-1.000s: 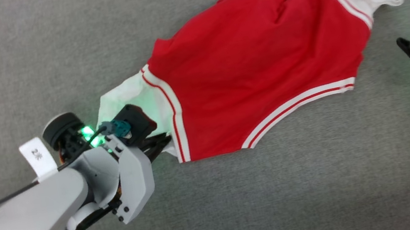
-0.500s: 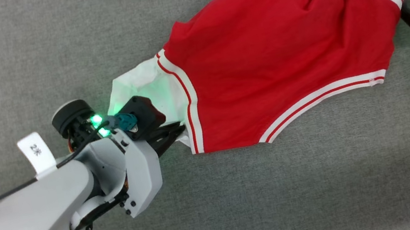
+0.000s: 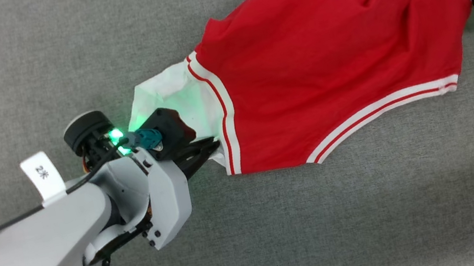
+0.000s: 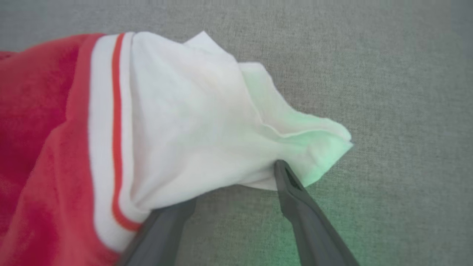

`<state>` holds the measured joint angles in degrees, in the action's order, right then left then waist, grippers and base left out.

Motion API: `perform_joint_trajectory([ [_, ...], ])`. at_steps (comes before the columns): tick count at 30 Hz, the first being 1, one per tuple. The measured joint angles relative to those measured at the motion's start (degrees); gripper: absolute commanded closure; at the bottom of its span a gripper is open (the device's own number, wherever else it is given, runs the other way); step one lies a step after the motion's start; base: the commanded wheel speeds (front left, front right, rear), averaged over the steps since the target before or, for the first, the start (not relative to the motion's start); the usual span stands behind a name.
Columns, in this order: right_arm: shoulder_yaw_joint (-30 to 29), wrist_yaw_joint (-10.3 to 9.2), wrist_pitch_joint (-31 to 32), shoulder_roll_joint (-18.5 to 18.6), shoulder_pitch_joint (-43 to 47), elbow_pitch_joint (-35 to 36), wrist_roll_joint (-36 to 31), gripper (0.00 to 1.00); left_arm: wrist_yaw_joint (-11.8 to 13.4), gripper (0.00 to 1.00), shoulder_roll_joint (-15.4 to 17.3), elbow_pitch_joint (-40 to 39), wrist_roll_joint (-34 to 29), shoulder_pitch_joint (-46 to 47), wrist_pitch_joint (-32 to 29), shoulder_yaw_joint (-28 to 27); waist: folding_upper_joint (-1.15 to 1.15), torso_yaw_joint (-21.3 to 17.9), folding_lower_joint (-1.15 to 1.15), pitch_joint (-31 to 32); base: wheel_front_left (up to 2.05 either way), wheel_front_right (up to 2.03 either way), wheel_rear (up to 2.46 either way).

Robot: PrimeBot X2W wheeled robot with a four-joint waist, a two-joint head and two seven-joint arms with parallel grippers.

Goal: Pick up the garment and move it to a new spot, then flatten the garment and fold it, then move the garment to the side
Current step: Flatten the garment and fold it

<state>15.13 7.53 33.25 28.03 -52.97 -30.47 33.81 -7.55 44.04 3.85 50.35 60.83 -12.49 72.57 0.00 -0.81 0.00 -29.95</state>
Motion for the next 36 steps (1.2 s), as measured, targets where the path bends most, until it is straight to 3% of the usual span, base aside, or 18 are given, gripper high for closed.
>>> perform_joint_trajectory([
  [7,2.3,0.00,-0.9,-0.5,-3.8,-3.7,-1.6,0.00,0.0,1.00,-0.4,-0.3,0.2,0.6,0.3,-0.1,0.00,0.6,0.00,-1.2,0.00,0.00,0.00],
  [8,2.5,0.00,-1.0,-0.4,-4.2,-4.3,-1.8,0.07,0.0,1.00,-0.6,-0.3,0.2,0.6,0.4,-0.1,0.00,0.7,0.00,-1.3,0.00,0.00,0.00],
  [10,3.1,0.00,-1.3,-0.2,-4.8,-5.0,-1.9,0.71,0.0,1.00,-0.8,-0.2,0.2,0.6,0.5,-0.1,0.00,1.0,0.00,-1.4,0.00,0.00,0.00],
  [12,3.4,0.00,-1.8,0.0,-5.3,-5.8,-1.9,1.00,0.0,1.00,-1.0,-0.1,0.2,0.6,0.8,-0.1,0.00,1.3,0.00,-1.5,0.00,0.00,0.00],
  [20,5.2,0.00,-4.8,0.2,-5.6,-7.4,-0.8,1.00,0.0,1.00,-1.3,2.0,3.5,0.3,4.1,0.4,0.00,1.4,0.00,-0.2,0.00,0.00,0.00],
  [26,5.3,0.00,-8.8,1.3,-3.9,-5.7,1.3,1.00,0.0,1.00,-0.5,5.6,12.7,0.7,12.7,0.6,0.00,1.3,0.00,2.7,0.00,0.00,0.00],
  [31,3.5,0.00,-9.6,3.6,-3.0,-2.4,4.1,1.00,0.0,1.00,1.5,6.3,23.0,2.8,21.3,-3.2,0.00,1.3,0.00,6.5,0.00,0.00,0.00],
  [36,0.0,0.01,-10.1,4.1,-5.0,-0.9,4.4,1.00,0.0,1.00,2.3,7.8,29.5,5.9,23.8,-6.5,0.00,1.9,0.00,8.3,0.00,0.00,0.00],
])
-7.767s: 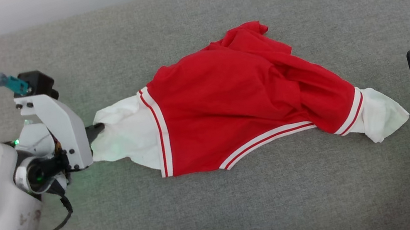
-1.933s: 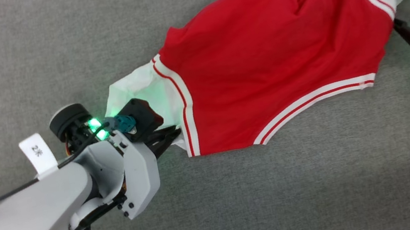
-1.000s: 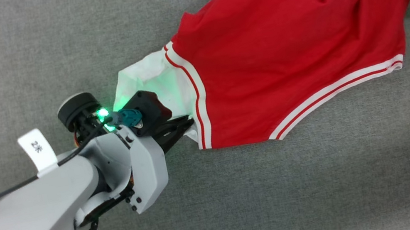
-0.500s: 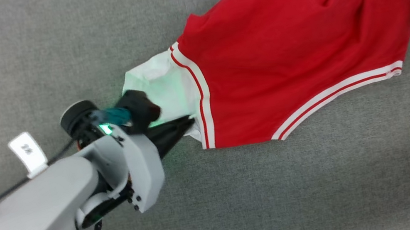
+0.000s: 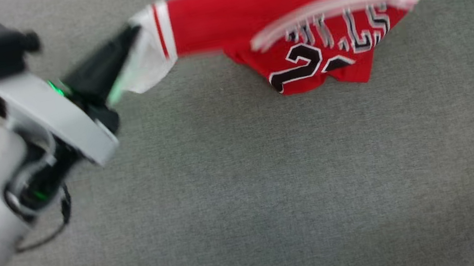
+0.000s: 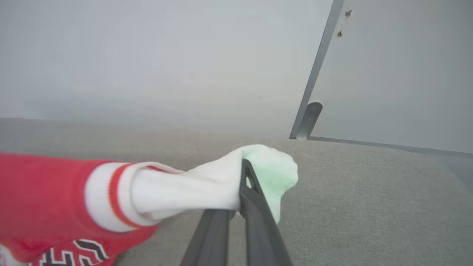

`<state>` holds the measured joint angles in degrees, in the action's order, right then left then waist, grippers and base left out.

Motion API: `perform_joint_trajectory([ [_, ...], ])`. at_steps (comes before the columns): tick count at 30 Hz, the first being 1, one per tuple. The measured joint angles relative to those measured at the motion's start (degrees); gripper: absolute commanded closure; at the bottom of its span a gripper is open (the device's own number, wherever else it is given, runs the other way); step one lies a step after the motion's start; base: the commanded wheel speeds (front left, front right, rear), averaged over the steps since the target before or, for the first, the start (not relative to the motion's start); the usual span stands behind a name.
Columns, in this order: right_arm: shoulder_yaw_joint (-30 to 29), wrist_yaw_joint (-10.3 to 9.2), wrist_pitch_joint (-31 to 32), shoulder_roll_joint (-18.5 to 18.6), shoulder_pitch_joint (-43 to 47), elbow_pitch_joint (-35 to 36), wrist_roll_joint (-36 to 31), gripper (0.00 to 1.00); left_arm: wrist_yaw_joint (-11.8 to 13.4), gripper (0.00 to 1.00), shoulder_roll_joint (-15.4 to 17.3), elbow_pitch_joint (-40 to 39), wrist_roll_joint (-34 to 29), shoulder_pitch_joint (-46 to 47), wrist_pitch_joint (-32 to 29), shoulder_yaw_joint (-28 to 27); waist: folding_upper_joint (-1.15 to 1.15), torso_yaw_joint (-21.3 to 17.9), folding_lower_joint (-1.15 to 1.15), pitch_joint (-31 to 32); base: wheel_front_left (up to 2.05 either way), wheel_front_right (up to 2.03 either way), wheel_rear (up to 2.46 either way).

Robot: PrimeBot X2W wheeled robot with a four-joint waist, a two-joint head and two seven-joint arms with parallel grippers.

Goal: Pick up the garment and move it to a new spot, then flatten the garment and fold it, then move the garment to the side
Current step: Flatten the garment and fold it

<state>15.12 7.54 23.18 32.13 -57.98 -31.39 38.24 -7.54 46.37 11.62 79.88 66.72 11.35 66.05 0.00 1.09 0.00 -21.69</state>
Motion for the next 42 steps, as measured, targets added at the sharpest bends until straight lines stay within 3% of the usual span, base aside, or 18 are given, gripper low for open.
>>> perform_joint_trajectory([
  [8,-7.3,0.00,-2.9,-6.5,-9.9,-4.6,-3.2,1.00,0.0,1.00,-5.4,11.1,6.6,8.9,-1.6,-4.6,0.00,0.7,0.00,-2.5,0.00,0.00,0.00],
  [10,-12.6,0.00,-7.3,-11.5,-17.2,-8.7,-5.1,1.00,0.0,1.00,-8.8,19.6,7.1,15.4,-1.4,-7.2,0.00,0.9,0.00,-4.4,0.00,0.00,0.00],
  [14,-19.1,0.01,-15.2,-16.5,-27.4,-14.0,-9.0,1.00,0.0,1.00,-12.8,30.3,6.7,24.8,1.2,-11.2,0.00,0.8,0.00,-6.8,0.00,0.00,0.00],
  [19,-22.6,0.02,-22.1,-18.3,-35.1,-17.4,-13.0,1.00,0.0,1.00,-15.3,35.5,5.2,32.7,3.3,-16.1,0.00,0.4,0.00,-8.2,0.00,0.00,0.00],
  [24,-23.6,0.03,-26.0,-18.9,-39.4,-20.4,-14.8,1.00,0.0,1.00,-16.3,34.3,2.9,35.0,3.5,-22.1,0.00,0.2,0.00,-7.1,0.00,0.00,0.00],
  [26,-22.8,0.03,-26.6,-18.5,-39.0,-21.7,-14.5,1.00,0.0,1.00,-15.8,31.4,1.1,31.8,3.6,-24.5,0.00,0.4,0.00,-5.9,0.00,0.00,0.00],
  [32,-18.0,0.02,-24.9,-17.0,-31.3,-20.5,-12.1,1.00,0.0,1.00,-14.8,25.7,3.1,19.3,3.6,-22.6,0.00,0.7,0.00,-4.0,0.00,0.00,0.00],
  [36,-11.8,0.01,-22.3,-14.6,-21.3,-13.1,-7.0,1.00,0.0,1.00,-11.3,17.7,4.4,7.8,3.7,-20.9,0.00,0.8,0.00,-2.7,0.00,0.00,0.00],
  [42,-6.8,0.01,-14.9,-7.5,-0.5,2.9,0.3,1.00,0.0,1.00,-6.6,6.0,5.4,-10.2,3.7,-21.6,0.00,0.6,0.00,-0.5,0.00,0.00,0.00],
])
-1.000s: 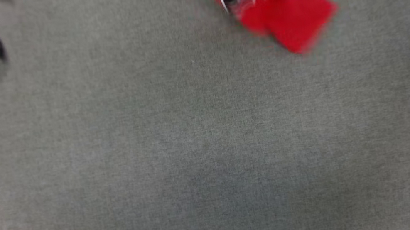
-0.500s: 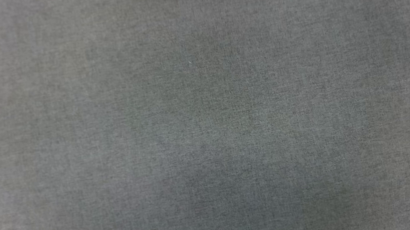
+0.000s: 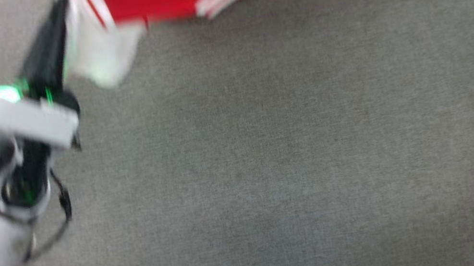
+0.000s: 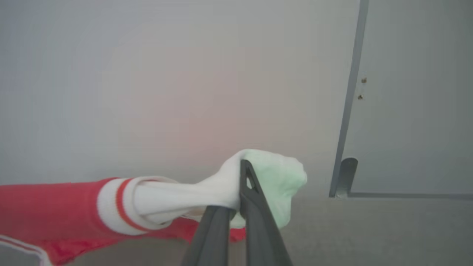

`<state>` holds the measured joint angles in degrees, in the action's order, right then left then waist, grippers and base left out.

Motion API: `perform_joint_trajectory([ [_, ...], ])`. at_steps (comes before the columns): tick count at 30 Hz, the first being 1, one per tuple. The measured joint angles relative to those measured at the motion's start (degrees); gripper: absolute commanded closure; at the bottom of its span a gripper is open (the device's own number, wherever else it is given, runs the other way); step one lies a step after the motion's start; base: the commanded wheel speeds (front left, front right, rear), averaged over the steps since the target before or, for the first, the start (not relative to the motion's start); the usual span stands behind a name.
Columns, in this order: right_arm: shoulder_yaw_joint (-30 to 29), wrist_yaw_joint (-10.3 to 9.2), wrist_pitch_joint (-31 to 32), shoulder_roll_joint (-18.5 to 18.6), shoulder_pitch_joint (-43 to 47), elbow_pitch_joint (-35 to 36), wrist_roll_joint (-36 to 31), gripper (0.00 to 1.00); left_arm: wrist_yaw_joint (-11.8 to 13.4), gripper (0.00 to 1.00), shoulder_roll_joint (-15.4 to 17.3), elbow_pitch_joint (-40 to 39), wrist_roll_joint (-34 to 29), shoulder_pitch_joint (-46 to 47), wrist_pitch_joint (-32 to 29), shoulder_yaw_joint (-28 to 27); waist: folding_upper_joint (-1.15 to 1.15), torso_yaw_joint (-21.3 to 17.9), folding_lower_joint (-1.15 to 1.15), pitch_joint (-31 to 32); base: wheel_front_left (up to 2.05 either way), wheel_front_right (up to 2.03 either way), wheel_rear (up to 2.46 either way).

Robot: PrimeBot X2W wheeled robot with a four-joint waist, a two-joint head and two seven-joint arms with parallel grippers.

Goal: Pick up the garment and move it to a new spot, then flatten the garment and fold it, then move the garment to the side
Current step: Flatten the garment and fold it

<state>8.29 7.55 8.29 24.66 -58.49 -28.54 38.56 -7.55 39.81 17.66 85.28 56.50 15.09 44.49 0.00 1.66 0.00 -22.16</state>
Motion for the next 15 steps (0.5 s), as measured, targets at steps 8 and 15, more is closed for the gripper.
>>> perform_joint_trajectory([
  [8,-5.6,0.00,11.0,3.9,24.7,20.0,3.8,1.00,0.0,1.00,4.2,-13.8,-6.1,-22.9,0.0,-6.2,0.00,-1.1,0.00,3.4,0.00,0.00,0.00],
  [15,-12.7,0.00,20.9,2.8,40.2,33.3,2.8,1.00,0.7,1.00,6.4,-21.2,-10.8,-35.9,0.0,-6.0,0.00,-1.6,0.00,5.8,0.00,0.00,0.00],
])
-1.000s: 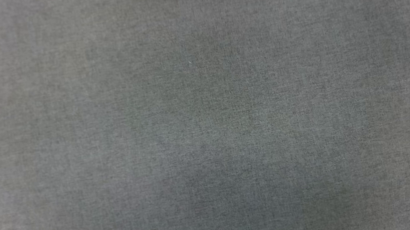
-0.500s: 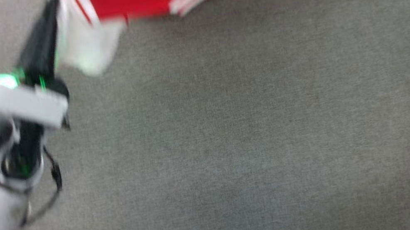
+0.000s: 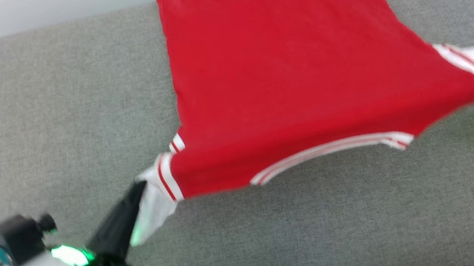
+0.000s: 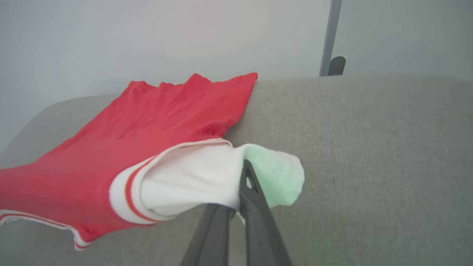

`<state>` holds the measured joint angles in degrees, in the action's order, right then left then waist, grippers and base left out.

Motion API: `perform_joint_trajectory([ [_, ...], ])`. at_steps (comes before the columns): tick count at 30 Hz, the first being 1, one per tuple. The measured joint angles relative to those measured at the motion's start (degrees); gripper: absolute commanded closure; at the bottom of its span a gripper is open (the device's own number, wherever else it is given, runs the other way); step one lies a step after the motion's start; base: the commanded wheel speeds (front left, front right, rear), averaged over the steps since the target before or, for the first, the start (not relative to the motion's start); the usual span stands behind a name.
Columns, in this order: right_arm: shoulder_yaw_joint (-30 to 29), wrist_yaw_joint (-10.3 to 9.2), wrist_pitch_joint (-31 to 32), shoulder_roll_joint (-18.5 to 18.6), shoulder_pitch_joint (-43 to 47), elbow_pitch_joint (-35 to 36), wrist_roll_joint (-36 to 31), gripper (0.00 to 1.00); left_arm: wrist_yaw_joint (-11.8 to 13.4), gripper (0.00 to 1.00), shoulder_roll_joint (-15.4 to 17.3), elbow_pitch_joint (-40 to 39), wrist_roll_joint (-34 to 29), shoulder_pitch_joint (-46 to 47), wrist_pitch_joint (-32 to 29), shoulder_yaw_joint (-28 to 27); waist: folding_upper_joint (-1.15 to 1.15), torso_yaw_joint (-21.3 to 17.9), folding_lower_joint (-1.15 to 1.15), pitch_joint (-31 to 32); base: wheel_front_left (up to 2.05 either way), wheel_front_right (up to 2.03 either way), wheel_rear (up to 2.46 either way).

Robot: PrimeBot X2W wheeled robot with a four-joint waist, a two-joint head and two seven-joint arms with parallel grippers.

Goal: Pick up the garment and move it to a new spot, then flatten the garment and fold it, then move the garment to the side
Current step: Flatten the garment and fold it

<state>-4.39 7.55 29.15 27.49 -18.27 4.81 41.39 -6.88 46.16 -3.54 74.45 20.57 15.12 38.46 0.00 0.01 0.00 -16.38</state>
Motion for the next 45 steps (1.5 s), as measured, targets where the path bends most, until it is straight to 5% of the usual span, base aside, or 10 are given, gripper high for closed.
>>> perform_joint_trajectory([
  [18,-11.7,-0.01,14.6,-6.0,22.0,19.0,-0.6,1.00,5.1,1.00,5.8,-14.7,-2.8,-15.1,-0.1,1.8,0.00,0.3,0.00,-1.8,0.00,0.00,0.00],
  [25,-4.8,-0.01,13.9,-1.5,22.0,13.6,-7.5,1.00,5.5,1.00,3.0,-9.6,-5.3,-11.4,-4.6,4.8,0.00,-0.1,0.00,-2.5,0.00,0.00,0.00],
  [45,9.0,0.16,3.9,-0.2,12.5,-5.9,-9.5,1.00,2.2,1.00,-6.6,7.9,-8.6,-3.9,-8.0,10.0,0.00,-0.6,0.00,-6.2,0.00,0.00,0.00],
])
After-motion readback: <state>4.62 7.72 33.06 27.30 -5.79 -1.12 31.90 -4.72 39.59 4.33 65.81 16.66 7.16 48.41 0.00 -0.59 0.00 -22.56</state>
